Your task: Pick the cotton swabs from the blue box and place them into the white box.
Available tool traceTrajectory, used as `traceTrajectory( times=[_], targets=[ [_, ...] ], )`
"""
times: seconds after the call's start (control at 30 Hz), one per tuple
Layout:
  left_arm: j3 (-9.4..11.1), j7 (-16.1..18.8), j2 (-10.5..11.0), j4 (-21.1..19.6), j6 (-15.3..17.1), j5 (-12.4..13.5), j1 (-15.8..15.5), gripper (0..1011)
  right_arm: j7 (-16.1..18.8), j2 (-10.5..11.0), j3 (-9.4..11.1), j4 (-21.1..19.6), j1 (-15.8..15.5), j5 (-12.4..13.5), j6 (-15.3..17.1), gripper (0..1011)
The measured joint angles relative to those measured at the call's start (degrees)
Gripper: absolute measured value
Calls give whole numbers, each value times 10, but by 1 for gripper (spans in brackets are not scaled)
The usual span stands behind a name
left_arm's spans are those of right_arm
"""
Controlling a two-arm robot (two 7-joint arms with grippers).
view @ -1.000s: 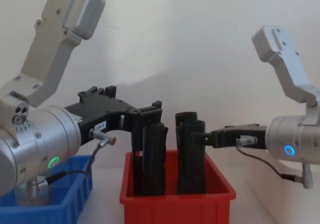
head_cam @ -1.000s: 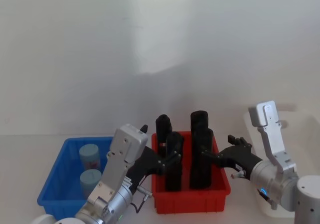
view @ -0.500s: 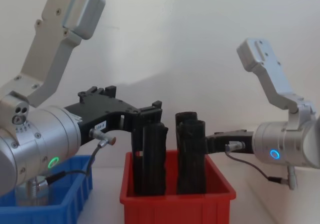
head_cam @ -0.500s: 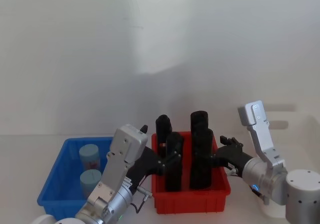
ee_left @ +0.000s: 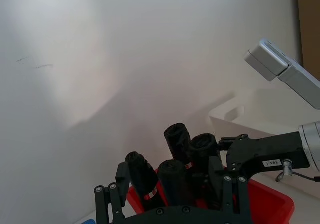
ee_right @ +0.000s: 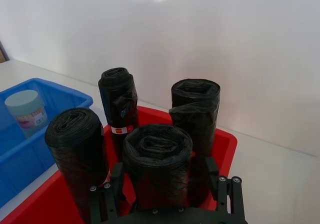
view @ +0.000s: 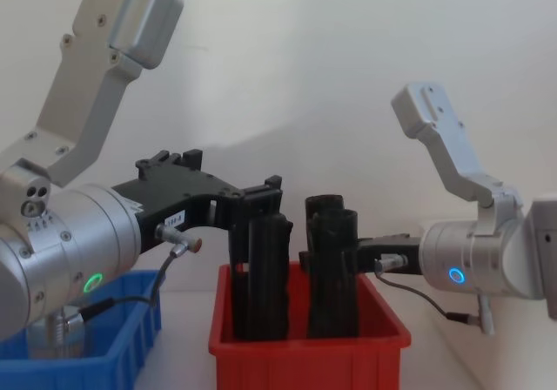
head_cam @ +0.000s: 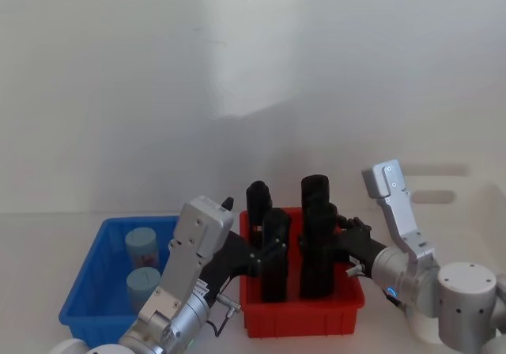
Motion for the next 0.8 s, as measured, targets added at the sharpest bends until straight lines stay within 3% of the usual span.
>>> traceTrajectory(
  times=[0.63,0.8],
  targets=[
    [0,0,0,0,0,0,0,1003,12,-18,-6,77,38,5,-38,1002],
    [0,0,0,0,0,0,0,1003,12,-20,-7,87,43,7,-44,907]
  ],
)
